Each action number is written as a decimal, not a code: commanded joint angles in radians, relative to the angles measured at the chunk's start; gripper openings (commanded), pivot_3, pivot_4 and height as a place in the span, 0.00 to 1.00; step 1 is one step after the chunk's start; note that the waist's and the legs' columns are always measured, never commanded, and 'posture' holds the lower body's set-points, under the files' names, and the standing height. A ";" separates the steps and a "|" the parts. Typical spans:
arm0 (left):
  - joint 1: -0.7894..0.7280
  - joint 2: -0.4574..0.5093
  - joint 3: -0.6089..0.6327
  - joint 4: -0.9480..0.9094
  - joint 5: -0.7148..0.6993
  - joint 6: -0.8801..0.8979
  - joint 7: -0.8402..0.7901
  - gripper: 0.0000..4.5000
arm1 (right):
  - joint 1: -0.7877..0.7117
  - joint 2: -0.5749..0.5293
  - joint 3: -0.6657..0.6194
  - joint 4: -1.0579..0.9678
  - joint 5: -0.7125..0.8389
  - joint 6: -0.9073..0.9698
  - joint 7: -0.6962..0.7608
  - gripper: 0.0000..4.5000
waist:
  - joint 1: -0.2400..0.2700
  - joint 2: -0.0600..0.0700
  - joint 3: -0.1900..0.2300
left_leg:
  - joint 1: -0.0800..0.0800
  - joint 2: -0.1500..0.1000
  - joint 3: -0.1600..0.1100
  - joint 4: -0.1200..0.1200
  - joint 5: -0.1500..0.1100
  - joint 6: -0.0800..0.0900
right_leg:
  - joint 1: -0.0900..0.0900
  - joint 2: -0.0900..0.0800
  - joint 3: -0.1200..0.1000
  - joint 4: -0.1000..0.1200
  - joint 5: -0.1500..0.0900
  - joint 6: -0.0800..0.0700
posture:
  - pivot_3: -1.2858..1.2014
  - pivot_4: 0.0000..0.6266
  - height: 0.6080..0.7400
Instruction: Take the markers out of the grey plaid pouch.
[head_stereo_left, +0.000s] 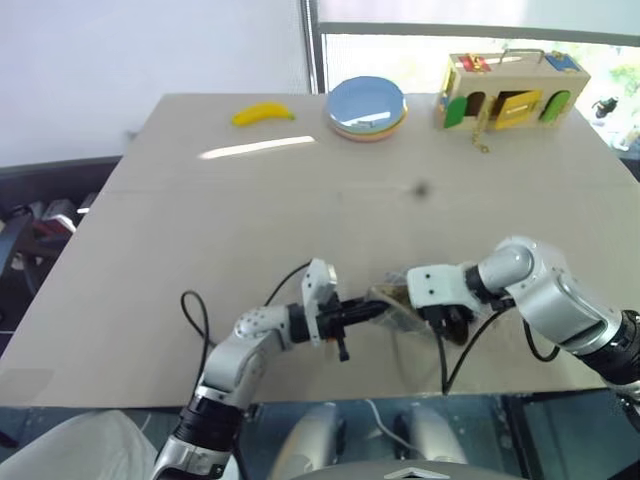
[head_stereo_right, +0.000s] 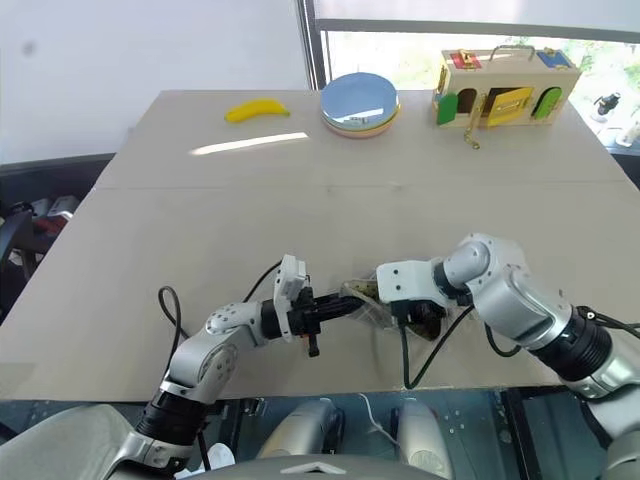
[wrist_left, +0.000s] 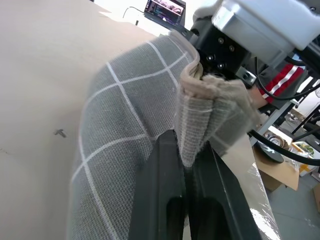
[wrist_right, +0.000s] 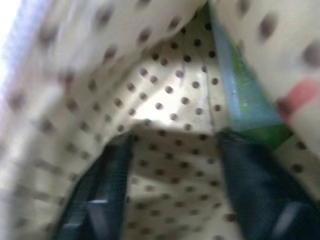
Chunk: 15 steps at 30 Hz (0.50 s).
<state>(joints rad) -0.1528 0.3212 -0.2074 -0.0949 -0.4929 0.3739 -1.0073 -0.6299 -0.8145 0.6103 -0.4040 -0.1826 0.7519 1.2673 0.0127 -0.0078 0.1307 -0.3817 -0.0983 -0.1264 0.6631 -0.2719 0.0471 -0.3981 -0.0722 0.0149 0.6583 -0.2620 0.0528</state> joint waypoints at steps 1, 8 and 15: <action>0.000 -0.001 -0.005 -0.007 0.003 -0.006 -0.004 0.00 | -0.045 -0.002 -0.044 -0.033 0.008 0.039 -0.005 0.69 | 0.001 0.001 0.002 | 0.000 0.000 0.000 0.000 0.000 0.000 | 0.000 0.000 0.000 0.000 0.000 0.000 | 0.52 0.24 1.00; 0.000 -0.004 0.000 -0.004 -0.001 -0.002 0.001 0.00 | -0.094 -0.008 -0.062 -0.078 0.057 0.106 0.016 0.69 | 0.001 0.002 0.003 | -0.004 0.000 0.000 -0.002 0.001 -0.001 | -0.004 0.000 0.000 -0.001 0.000 0.000 | 0.52 0.24 1.00; -0.017 -0.004 0.060 -0.039 -0.149 0.142 -0.007 0.00 | -0.144 -0.030 -0.084 -0.142 0.129 0.168 0.040 0.69 | 0.001 0.003 0.004 | -0.005 0.000 0.000 -0.004 0.001 -0.001 | -0.006 0.000 0.000 -0.002 0.000 0.000 | 0.52 0.24 1.00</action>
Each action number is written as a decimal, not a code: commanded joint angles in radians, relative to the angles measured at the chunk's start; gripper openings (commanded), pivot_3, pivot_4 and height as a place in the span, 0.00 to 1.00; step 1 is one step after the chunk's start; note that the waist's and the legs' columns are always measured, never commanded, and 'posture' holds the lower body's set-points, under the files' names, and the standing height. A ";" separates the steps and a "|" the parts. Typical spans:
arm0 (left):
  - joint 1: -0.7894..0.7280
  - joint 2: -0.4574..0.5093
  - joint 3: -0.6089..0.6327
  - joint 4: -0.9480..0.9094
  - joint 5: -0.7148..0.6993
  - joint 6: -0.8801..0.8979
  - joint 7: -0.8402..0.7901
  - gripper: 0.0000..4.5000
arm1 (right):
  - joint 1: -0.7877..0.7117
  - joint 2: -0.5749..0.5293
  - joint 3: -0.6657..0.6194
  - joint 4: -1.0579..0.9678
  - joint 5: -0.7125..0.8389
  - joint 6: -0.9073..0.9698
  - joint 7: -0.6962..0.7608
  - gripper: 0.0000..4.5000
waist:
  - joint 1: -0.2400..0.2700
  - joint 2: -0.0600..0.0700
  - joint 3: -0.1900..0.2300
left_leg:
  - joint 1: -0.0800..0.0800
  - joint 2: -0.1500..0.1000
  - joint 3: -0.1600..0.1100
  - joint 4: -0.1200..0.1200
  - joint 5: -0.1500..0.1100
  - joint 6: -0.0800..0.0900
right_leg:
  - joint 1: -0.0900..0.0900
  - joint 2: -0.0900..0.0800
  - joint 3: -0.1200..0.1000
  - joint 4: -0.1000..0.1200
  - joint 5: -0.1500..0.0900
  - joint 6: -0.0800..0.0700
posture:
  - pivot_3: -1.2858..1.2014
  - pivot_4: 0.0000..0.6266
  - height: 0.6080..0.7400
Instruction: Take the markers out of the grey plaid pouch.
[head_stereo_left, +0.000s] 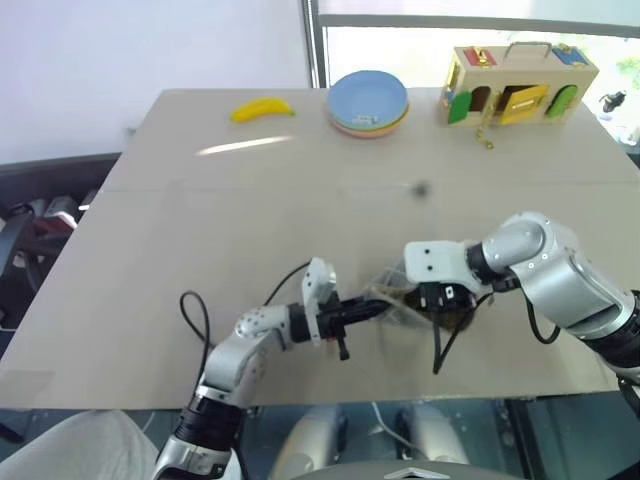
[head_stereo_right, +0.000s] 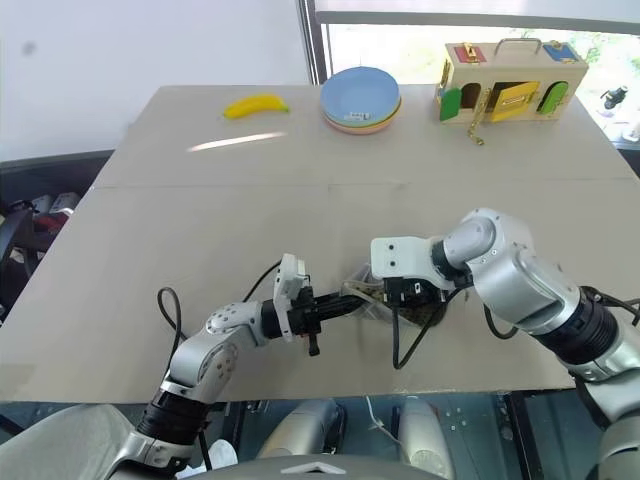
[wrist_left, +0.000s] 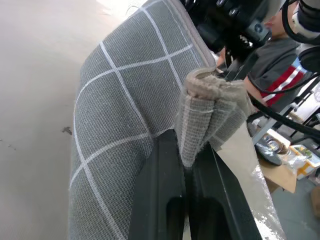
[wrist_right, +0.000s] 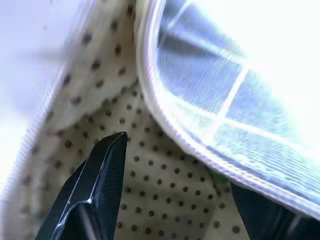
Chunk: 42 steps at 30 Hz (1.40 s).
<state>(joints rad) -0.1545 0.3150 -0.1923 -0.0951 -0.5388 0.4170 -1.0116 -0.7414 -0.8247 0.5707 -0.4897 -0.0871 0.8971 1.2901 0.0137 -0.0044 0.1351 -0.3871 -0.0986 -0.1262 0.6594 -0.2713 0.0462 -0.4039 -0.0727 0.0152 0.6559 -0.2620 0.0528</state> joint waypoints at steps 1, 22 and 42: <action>-0.023 0.002 0.066 -0.054 -0.154 0.151 0.007 0.00 | -0.038 -0.026 -0.045 -0.065 0.043 0.030 0.022 0.69 | 0.000 0.000 0.000 | 0.000 0.000 0.000 0.000 0.000 0.000 | 0.000 0.000 0.000 0.000 0.000 0.000 | 0.52 0.24 1.00; -0.003 0.068 0.097 -0.121 -0.299 0.387 0.029 0.00 | 0.014 -0.072 0.105 0.045 0.040 -0.060 -0.013 0.69 | -0.002 0.000 0.003 | -0.010 0.000 0.001 0.004 0.000 0.000 | -0.009 0.000 0.000 0.002 0.000 0.000 | 0.52 0.24 1.00; 0.007 0.064 0.091 -0.127 -0.296 0.379 0.041 0.00 | 0.069 0.001 0.192 0.166 -0.067 -0.133 -0.003 0.32 | -0.013 -0.003 0.001 | 0.005 0.000 0.001 0.002 0.000 0.000 | 0.004 0.001 0.001 0.002 0.000 0.000 | 0.52 0.24 1.00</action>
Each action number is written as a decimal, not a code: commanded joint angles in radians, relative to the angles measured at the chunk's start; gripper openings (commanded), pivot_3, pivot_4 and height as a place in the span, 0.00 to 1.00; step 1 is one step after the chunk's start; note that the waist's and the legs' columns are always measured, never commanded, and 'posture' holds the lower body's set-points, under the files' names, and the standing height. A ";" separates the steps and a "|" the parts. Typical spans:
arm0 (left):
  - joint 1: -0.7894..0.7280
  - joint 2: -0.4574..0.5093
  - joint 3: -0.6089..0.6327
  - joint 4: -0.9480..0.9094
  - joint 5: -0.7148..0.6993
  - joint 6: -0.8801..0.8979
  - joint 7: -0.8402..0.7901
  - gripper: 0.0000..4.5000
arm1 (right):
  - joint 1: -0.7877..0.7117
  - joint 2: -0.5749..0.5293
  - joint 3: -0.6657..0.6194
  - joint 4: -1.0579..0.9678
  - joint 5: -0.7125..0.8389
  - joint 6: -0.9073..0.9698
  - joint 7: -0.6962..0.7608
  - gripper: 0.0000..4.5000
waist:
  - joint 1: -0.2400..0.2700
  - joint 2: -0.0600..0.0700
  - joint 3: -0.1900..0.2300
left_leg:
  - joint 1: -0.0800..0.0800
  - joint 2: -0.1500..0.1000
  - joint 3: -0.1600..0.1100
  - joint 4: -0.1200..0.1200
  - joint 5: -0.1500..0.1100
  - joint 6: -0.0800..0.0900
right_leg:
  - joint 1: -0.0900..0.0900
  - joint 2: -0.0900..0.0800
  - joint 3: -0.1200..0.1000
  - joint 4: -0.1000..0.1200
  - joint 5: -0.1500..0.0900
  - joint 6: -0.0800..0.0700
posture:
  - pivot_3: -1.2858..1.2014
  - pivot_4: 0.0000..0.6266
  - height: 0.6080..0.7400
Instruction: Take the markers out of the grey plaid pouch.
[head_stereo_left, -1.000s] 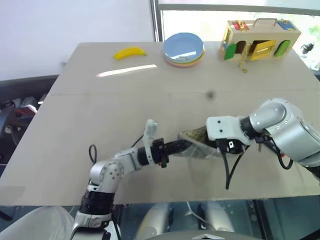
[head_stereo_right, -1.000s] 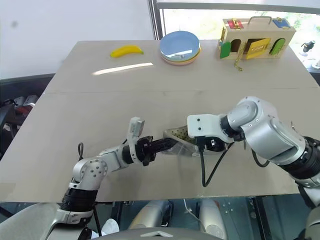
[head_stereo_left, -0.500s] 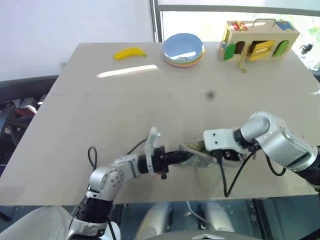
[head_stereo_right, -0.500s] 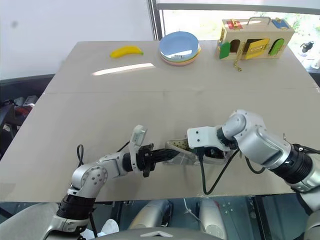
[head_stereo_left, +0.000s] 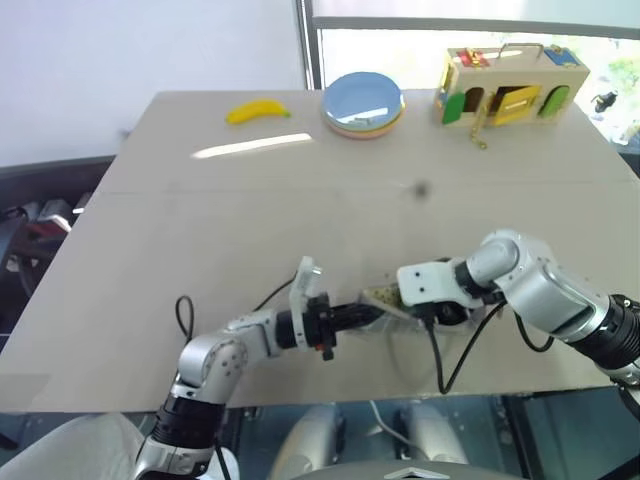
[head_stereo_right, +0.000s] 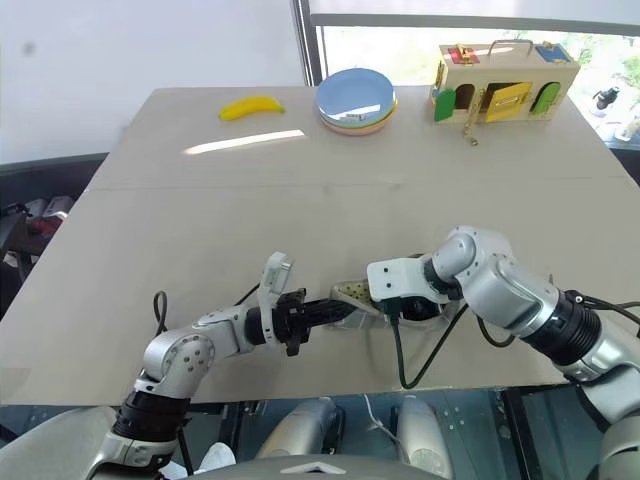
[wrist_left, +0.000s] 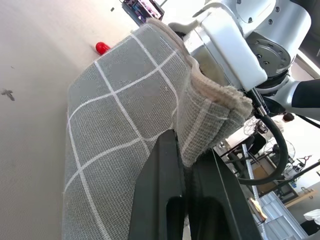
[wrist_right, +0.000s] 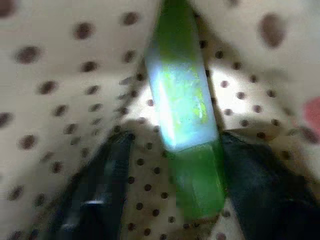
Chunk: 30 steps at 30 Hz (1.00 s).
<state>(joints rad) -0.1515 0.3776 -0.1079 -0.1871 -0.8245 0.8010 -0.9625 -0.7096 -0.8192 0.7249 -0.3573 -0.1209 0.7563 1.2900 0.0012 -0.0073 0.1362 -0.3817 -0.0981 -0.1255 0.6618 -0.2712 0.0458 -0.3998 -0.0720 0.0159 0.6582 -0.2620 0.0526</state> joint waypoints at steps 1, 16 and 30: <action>0.004 0.002 0.006 -0.035 -0.011 -0.004 -0.007 0.00 | 0.039 -0.005 0.035 0.033 -0.034 0.007 -0.002 0.22 | -0.001 0.000 0.000 | 0.001 0.000 0.000 0.000 0.000 0.000 | 0.001 0.000 0.000 0.000 0.000 0.000 | 0.52 0.24 1.00; -0.019 -0.003 0.023 -0.067 -0.005 -0.015 0.032 0.00 | -0.087 -0.042 -0.228 -0.220 0.099 0.186 -0.006 0.18 | 0.006 0.003 0.005 | -0.007 0.000 -0.001 -0.001 0.000 0.000 | -0.007 0.000 0.000 0.000 0.000 0.000 | 0.52 0.24 1.00; -0.114 0.012 -0.120 -0.029 0.416 -0.452 0.061 0.00 | -0.004 -0.051 -0.332 -0.195 0.184 0.251 -0.166 0.18 | 0.011 0.003 0.005 | -0.016 -0.001 0.001 0.002 0.000 0.000 | -0.013 -0.001 0.000 0.000 0.000 0.000 | 0.52 0.24 1.00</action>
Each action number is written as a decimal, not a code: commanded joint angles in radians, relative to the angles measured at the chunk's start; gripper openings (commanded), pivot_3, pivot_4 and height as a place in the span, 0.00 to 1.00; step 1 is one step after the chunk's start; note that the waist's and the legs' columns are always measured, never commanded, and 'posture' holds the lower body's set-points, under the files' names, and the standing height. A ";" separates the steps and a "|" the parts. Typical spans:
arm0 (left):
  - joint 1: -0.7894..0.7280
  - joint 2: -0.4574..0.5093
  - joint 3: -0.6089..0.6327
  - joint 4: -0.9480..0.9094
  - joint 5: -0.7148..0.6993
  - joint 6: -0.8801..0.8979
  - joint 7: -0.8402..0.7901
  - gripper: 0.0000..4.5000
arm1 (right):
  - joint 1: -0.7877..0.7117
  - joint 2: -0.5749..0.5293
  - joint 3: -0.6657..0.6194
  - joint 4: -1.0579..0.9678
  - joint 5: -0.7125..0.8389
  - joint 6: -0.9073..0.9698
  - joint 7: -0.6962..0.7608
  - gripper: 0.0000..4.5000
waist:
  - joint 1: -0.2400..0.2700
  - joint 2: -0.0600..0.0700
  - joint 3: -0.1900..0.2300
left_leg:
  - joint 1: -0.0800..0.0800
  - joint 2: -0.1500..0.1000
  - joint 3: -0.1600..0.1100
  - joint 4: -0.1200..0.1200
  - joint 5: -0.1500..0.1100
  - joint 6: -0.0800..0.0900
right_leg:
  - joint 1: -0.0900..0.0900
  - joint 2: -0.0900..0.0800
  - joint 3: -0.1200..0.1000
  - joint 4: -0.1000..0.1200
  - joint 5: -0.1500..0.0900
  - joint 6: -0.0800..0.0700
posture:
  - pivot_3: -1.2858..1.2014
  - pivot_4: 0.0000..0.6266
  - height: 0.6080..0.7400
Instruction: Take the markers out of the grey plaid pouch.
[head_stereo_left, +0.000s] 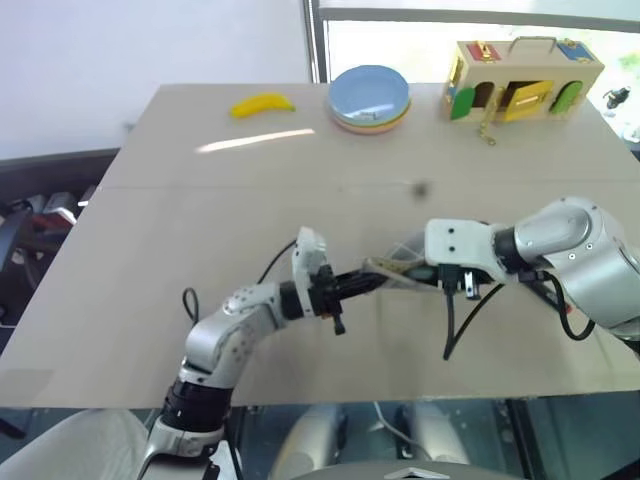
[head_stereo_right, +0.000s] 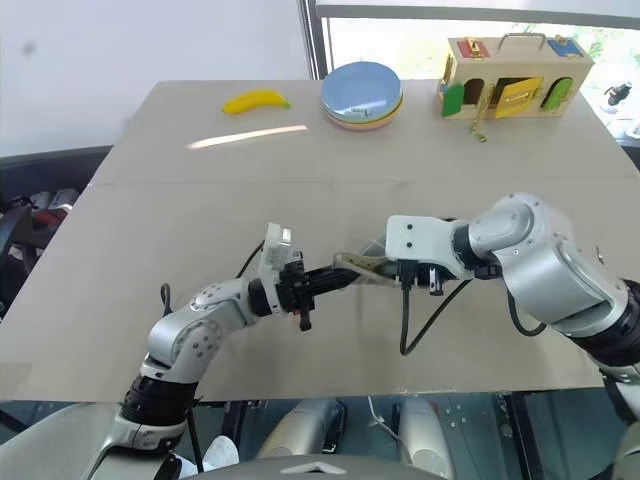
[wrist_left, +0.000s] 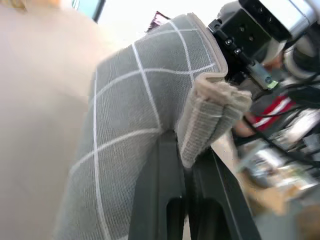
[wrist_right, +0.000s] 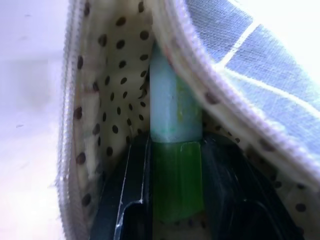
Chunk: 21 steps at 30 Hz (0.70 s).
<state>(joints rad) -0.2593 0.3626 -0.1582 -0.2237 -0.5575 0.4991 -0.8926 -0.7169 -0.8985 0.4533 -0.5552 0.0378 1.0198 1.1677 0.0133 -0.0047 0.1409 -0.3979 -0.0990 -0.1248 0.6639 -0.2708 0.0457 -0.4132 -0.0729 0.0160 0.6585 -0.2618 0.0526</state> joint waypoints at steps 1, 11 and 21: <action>-0.007 0.038 -0.099 0.017 0.211 -0.218 -0.011 0.00 | 0.005 0.043 -0.073 0.007 0.039 0.000 -0.055 0.18 | -0.001 0.000 0.000 | 0.000 0.000 0.000 0.000 0.000 0.000 | 0.000 0.000 0.000 0.000 0.000 0.000 | 0.52 0.24 1.00; -0.066 -0.030 -0.133 0.116 0.452 -0.455 0.146 0.00 | 0.057 0.290 -0.199 0.147 0.088 0.057 -0.310 0.18 | 0.002 0.000 0.000 | 0.000 0.000 0.000 0.000 0.000 0.000 | 0.000 0.000 0.000 0.000 0.000 0.000 | 0.52 0.24 1.00; -0.126 -0.081 -0.054 0.249 0.575 -0.566 0.354 0.00 | 0.096 0.376 -0.328 0.198 0.141 0.090 -0.451 0.18 | 0.000 0.000 0.000 | 0.000 -0.001 0.000 0.001 0.000 0.000 | -0.001 0.000 0.000 0.002 0.000 0.000 | 0.52 0.24 1.00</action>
<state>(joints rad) -0.3777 0.2838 -0.2301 0.0344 0.0059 -0.0386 -0.5597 -0.6139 -0.5163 0.1339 -0.3281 0.1770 1.1406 0.7247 0.0136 -0.0050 0.1410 -0.3983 -0.1002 -0.1249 0.6648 -0.2707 0.0458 -0.4142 -0.0726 0.0160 0.6605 -0.2617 0.0527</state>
